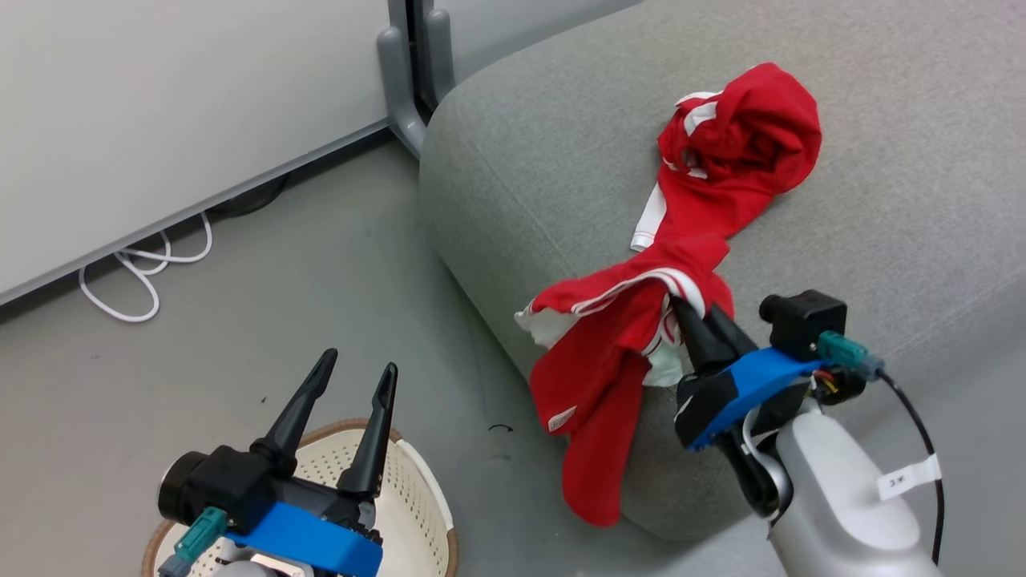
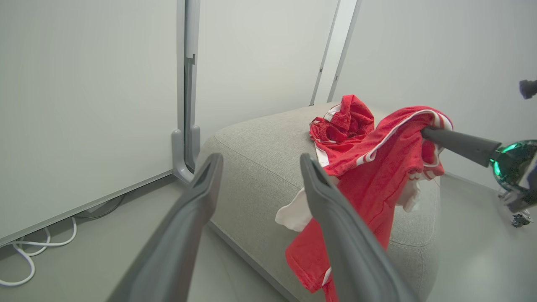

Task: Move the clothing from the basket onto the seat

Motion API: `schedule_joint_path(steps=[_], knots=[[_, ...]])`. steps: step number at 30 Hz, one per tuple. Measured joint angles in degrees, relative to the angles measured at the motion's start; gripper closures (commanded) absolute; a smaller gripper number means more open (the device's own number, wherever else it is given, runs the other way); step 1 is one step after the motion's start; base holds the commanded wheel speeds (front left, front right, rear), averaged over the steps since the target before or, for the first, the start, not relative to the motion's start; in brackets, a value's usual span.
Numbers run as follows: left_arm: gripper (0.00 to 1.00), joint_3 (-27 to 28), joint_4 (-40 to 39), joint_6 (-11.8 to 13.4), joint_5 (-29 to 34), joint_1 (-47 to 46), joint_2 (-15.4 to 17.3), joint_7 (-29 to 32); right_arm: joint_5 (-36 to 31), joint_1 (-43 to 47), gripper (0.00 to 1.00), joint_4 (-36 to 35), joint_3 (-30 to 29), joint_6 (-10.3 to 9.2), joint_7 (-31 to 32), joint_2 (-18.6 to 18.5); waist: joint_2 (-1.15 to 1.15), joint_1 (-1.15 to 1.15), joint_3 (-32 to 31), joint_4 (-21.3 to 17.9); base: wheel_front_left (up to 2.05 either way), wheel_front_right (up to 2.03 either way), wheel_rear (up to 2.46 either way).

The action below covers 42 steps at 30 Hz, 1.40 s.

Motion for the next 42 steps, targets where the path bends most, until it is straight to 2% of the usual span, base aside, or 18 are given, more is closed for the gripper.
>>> schedule_joint_path(steps=[4,9,13,21,28,33,39,42], knots=[[0.0,0.7,-0.6,0.0,0.5,-0.1,0.0,0.0,-3.4,-1.6,1.0,-2.5,-2.8,0.0,1.3,0.0,0.0,0.0,1.2,0.8,0.0,0.0,0.0],[0.0,2.4,-1.9,0.0,1.3,-0.9,0.4,0.0,-9.9,-7.8,1.0,-6.3,-7.7,0.0,4.9,-0.3,0.0,0.0,3.6,1.6,0.0,0.0,0.0],[0.0,3.3,-3.2,0.0,1.8,-1.8,1.4,0.0,-12.5,-13.3,1.0,-8.7,-11.3,0.01,8.5,-1.7,0.0,0.0,6.5,2.3,0.0,0.0,0.0],[0.0,3.4,-7.2,0.0,3.4,-5.2,4.3,0.0,-8.9,-24.6,1.0,-12.7,-22.4,0.01,16.0,-7.2,0.0,0.0,14.7,3.9,0.0,0.0,0.0],[0.0,3.3,-10.4,0.0,4.4,-8.6,6.2,0.4,-8.6,-32.6,1.0,-11.6,-34.1,0.0,18.8,-14.0,0.0,0.01,21.7,5.7,0.0,0.0,0.0],[0.0,3.2,-12.2,0.0,4.8,-10.1,7.3,0.6,-10.6,-35.9,1.0,-9.1,-39.9,0.0,17.8,-16.7,0.0,0.01,25.9,7.0,0.0,0.0,0.0],[0.0,3.2,-14.8,0.1,5.8,-12.6,8.3,1.5,-13.0,-35.3,1.0,-3.0,-43.4,0.0,15.7,-16.8,0.0,0.01,30.2,8.5,0.0,0.0,0.0],[0.0,3.1,-15.8,0.3,6.1,-13.1,8.6,1.7,-13.9,-33.5,1.0,1.3,-44.9,0.01,14.3,-15.5,0.0,0.01,32.0,9.2,0.0,0.0,0.0]])
